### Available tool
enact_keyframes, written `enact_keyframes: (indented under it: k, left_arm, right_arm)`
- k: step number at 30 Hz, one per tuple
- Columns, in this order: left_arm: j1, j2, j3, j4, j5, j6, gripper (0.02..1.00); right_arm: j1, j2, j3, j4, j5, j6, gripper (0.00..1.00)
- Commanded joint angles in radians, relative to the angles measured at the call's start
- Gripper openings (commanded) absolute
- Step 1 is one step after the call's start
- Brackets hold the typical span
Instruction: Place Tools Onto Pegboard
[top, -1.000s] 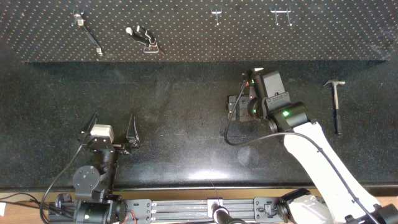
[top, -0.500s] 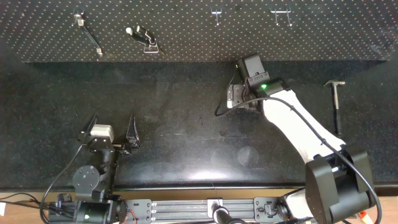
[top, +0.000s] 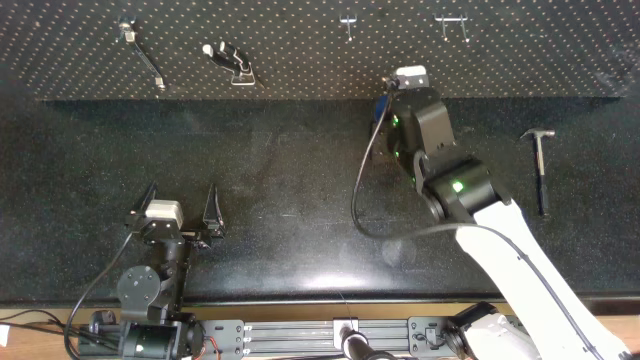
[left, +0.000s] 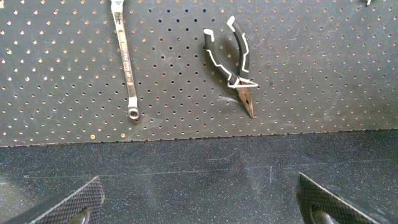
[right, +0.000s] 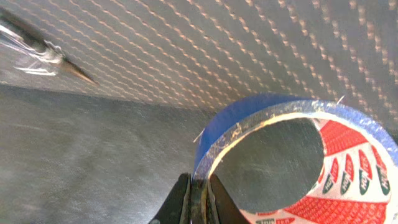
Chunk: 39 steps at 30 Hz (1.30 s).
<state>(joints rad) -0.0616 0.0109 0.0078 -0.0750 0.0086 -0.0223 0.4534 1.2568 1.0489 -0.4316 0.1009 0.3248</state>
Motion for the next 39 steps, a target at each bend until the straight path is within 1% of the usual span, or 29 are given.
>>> enact_keyframes:
  k: [1, 2, 3, 6, 7, 8, 9, 10, 16, 17, 18, 24, 27, 30, 31, 32, 33, 34, 35, 36, 38, 39]
  left_arm:
    - [0.004, -0.007, -0.002, -0.006, 0.011, 0.016, 0.993]
    - [0.004, -0.007, -0.002, -0.006, 0.011, 0.016, 0.996]
    - [0.004, -0.007, -0.002, -0.006, 0.011, 0.016, 0.996]
    - [0.004, -0.007, -0.002, -0.006, 0.011, 0.016, 0.993]
    - [0.004, -0.007, -0.002, -0.006, 0.011, 0.016, 0.996]
    - [0.004, -0.007, -0.002, -0.006, 0.011, 0.016, 0.996]
    - [0.004, -0.007, -0.002, -0.006, 0.011, 0.016, 0.993]
    - [0.004, -0.007, -0.002, -0.006, 0.011, 0.016, 0.993]
    - [0.004, -0.007, -0.002, -0.006, 0.011, 0.016, 0.996]
    - [0.004, -0.007, -0.002, -0.006, 0.011, 0.016, 0.996]
    - [0.004, -0.007, -0.002, -0.006, 0.011, 0.016, 0.993]
    - [0.004, -0.007, -0.002, -0.006, 0.011, 0.016, 0.996]
    - [0.004, -0.007, -0.002, -0.006, 0.011, 0.016, 0.996]
    - [0.004, -0.007, -0.002, -0.006, 0.011, 0.016, 0.996]
    - [0.004, -0.007, -0.002, -0.006, 0.011, 0.016, 0.996]
    - [0.004, -0.007, -0.002, -0.006, 0.011, 0.016, 0.998]
    - [0.004, -0.007, -0.002, -0.006, 0.011, 0.016, 0.996]
    - [0.004, -0.007, -0.002, -0.006, 0.011, 0.016, 0.996]
    - [0.004, -0.007, -0.002, -0.006, 0.011, 0.016, 0.996]
    - [0.004, -0.007, -0.002, -0.006, 0.011, 0.016, 0.996]
    - [0.004, -0.007, -0.002, -0.006, 0.011, 0.016, 0.996]
    - [0.004, -0.007, -0.002, -0.006, 0.011, 0.016, 0.996]
  right_arm:
    - [0.122, -0.003, 0.01, 0.255, 0.107, -0.158, 0.075]
    - [0.143, 0.012, 0.01, 0.309, 0.121, -0.206, 0.075]
    - [0.158, 0.031, 0.01, 0.359, 0.144, -0.211, 0.073]
    - [0.166, 0.069, 0.01, 0.429, 0.154, -0.259, 0.073]
    - [0.165, 0.091, 0.01, 0.459, 0.154, -0.293, 0.073]
    - [0.165, 0.117, 0.01, 0.484, 0.175, -0.301, 0.073]
    - [0.165, 0.143, 0.01, 0.497, 0.2, -0.301, 0.073]
    - [0.163, 0.171, 0.01, 0.522, 0.206, -0.301, 0.073]
    - [0.162, 0.304, 0.01, 0.65, 0.206, -0.308, 0.073]
    - [0.162, 0.319, 0.01, 0.674, 0.206, -0.348, 0.073]
    - [0.162, 0.326, 0.01, 0.689, 0.206, -0.358, 0.073]
    - [0.113, 0.383, 0.01, 0.741, 0.205, -0.36, 0.073]
    - [0.11, 0.444, 0.01, 0.824, 0.205, -0.36, 0.075]
    - [0.11, 0.462, 0.01, 0.824, 0.205, -0.361, 0.077]
    - [0.11, 0.462, 0.01, 0.829, 0.205, -0.36, 0.24]
    - [0.11, 0.462, 0.01, 0.835, 0.204, -0.36, 0.428]
    - [0.11, 0.462, 0.01, 0.838, 0.201, -0.36, 0.498]
    - [0.11, 0.46, 0.01, 0.838, 0.201, -0.36, 0.702]
    - [0.11, 0.451, 0.01, 0.837, 0.193, -0.36, 0.877]
    - [0.11, 0.426, 0.01, 0.833, 0.167, -0.36, 0.934]
    - [0.109, 0.345, 0.01, 0.759, 0.161, -0.361, 0.939]
    - [0.101, 0.282, 0.01, 0.681, 0.161, -0.36, 0.943]
